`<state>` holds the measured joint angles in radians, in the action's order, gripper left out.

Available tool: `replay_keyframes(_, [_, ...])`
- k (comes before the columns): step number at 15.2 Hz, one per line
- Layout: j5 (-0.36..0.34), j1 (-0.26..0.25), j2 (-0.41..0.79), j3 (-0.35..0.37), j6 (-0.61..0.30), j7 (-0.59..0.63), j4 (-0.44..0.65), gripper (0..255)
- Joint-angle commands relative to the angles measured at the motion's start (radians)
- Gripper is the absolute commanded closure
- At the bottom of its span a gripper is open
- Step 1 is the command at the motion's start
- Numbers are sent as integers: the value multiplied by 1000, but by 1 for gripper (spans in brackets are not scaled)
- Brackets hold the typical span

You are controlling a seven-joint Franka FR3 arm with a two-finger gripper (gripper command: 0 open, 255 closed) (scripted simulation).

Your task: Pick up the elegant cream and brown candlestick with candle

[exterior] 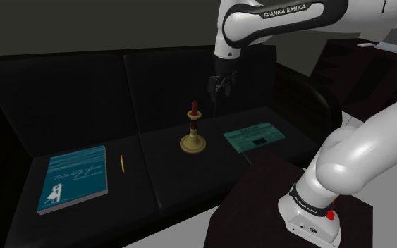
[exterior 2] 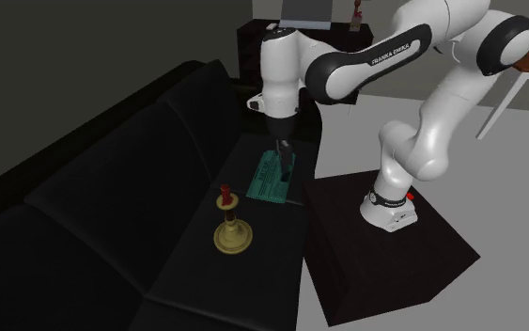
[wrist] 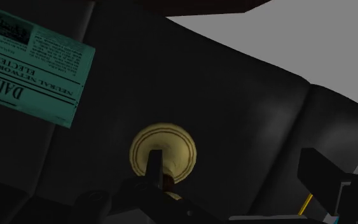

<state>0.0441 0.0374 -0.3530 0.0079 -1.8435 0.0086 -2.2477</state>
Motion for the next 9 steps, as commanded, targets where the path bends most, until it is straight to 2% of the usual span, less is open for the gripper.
replay_keyframes(1, [-8,5,77,-2,-32,2,38,0])
replay_keyframes(9, [-39,22,400,-13,-95,16,268,0])
